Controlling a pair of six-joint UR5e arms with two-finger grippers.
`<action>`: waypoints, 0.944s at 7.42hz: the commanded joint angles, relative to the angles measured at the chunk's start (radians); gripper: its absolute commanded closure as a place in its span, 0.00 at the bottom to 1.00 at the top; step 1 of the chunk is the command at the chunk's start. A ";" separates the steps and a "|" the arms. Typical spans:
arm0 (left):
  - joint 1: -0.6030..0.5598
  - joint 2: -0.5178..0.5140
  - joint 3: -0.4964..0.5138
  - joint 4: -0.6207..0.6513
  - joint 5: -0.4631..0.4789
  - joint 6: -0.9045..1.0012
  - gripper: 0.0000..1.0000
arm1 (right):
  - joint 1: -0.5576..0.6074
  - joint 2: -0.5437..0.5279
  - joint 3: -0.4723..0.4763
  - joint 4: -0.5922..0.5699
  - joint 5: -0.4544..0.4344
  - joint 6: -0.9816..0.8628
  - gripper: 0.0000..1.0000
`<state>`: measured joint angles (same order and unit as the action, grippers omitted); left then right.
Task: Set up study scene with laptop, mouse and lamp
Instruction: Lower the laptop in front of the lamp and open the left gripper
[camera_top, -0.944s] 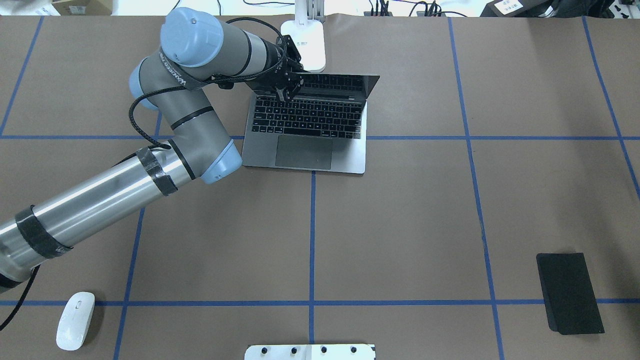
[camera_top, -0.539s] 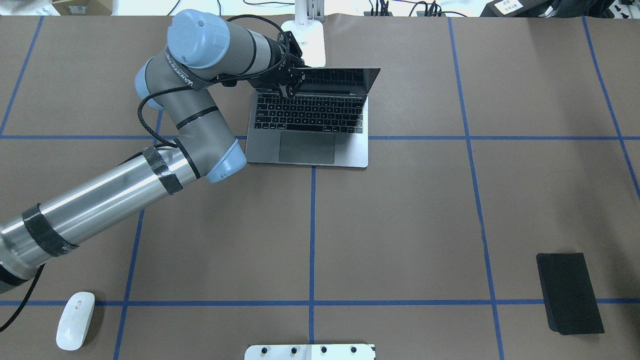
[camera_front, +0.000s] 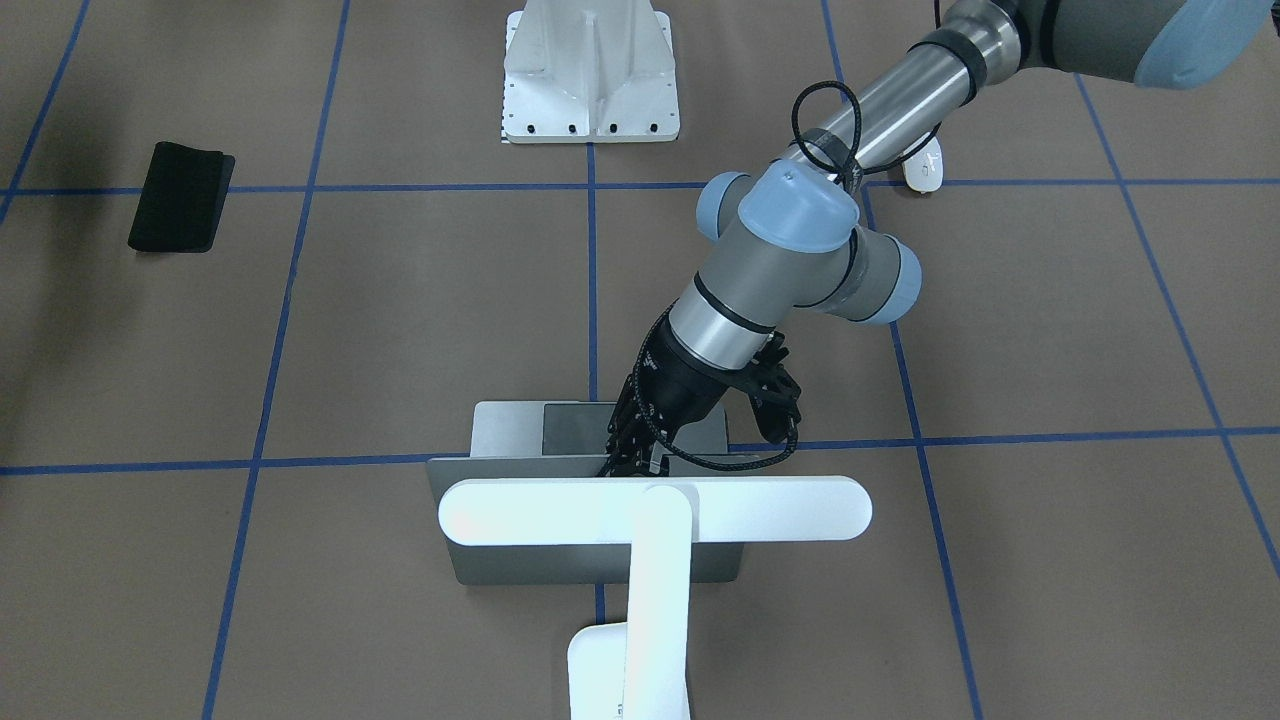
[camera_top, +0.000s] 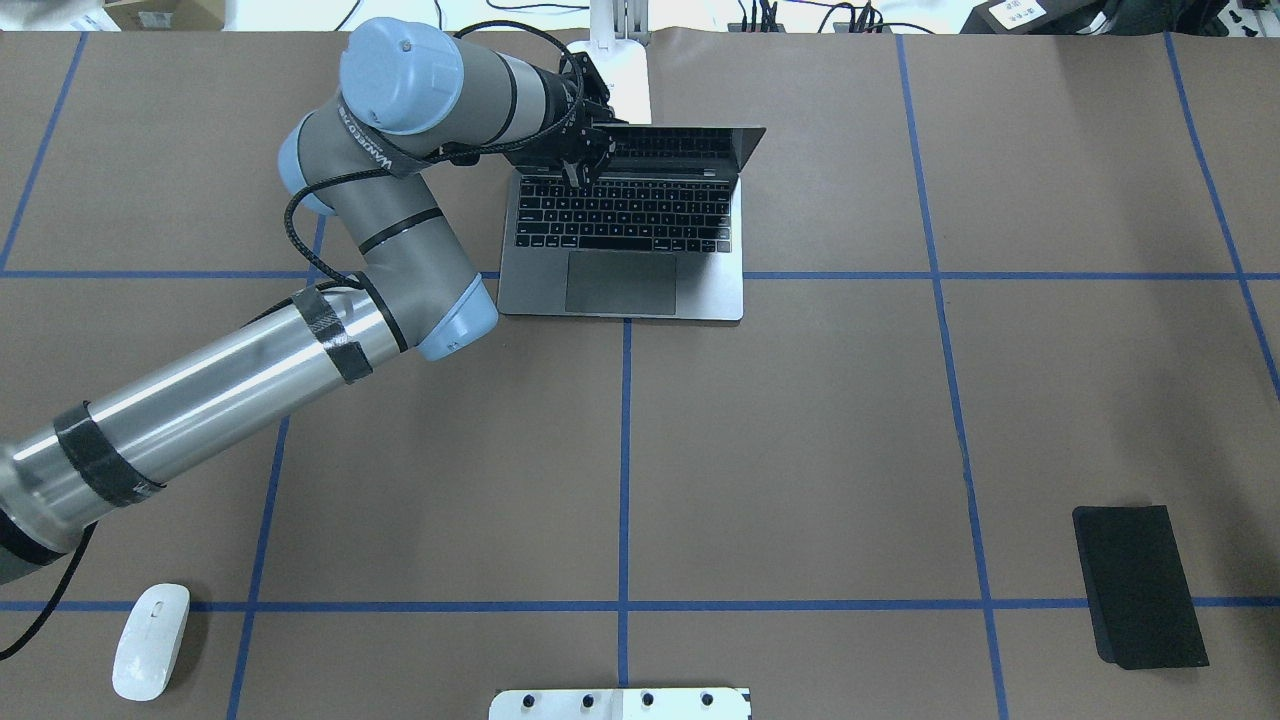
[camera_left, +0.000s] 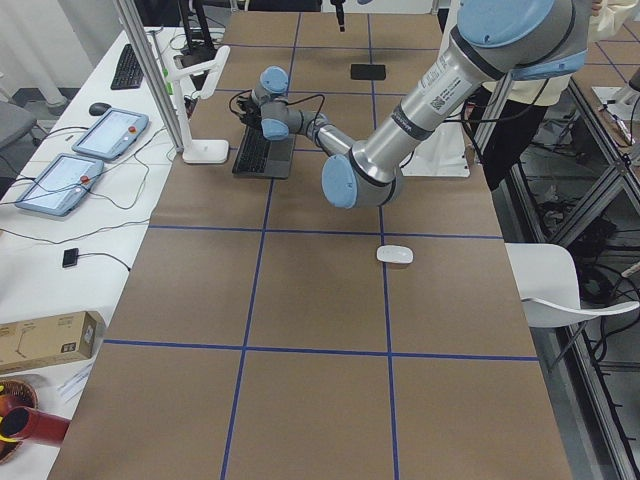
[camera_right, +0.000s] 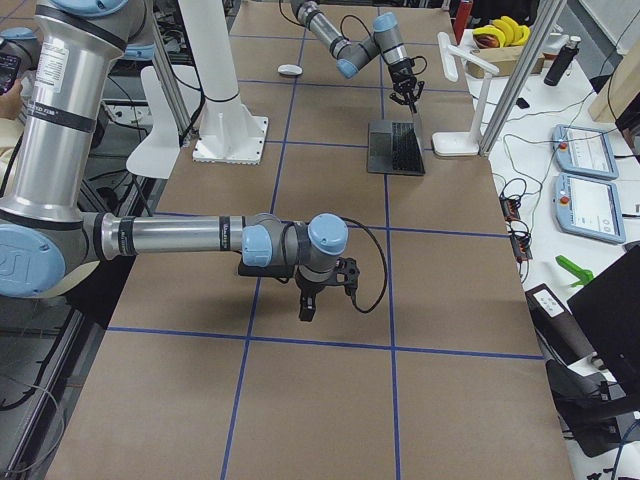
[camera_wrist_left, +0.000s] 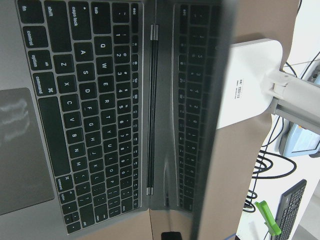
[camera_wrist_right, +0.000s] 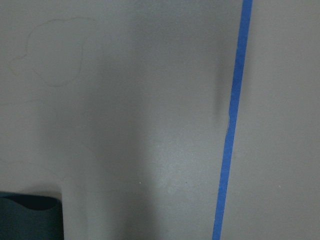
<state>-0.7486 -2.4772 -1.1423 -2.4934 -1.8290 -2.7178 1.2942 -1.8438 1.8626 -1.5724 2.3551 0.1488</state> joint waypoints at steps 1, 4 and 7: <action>-0.006 0.001 -0.007 -0.004 -0.003 0.007 0.38 | -0.001 0.000 0.000 0.000 0.001 0.000 0.00; -0.023 0.114 -0.176 0.001 -0.047 0.090 0.37 | 0.001 0.000 0.001 -0.001 0.001 0.000 0.00; -0.034 0.289 -0.377 0.001 -0.131 0.189 0.37 | 0.001 0.000 0.000 -0.003 0.003 0.002 0.00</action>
<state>-0.7786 -2.2590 -1.4347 -2.4955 -1.9358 -2.5783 1.2946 -1.8438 1.8632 -1.5754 2.3573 0.1491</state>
